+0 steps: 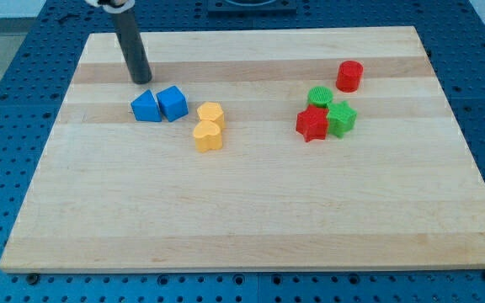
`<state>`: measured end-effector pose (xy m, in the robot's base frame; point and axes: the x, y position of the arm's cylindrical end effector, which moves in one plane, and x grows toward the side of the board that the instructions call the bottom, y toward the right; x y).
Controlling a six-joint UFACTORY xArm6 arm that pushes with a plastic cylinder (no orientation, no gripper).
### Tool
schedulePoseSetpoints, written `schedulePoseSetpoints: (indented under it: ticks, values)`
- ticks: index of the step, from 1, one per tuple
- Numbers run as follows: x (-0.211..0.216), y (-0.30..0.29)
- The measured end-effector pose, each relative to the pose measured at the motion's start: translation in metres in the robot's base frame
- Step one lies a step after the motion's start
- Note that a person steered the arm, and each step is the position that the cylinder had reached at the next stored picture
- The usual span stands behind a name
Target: Push the blue triangle and blue cube up and right a bit
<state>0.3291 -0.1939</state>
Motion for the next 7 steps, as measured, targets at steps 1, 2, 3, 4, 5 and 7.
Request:
schedulePoseSetpoints:
  ticks: [1, 2, 3, 4, 5, 7]
  values:
    - [0.025, -0.021]
    - [0.034, -0.019]
    - [0.034, -0.018]
    - [0.050, -0.018]
    - [0.066, 0.001]
    - [0.065, 0.037]
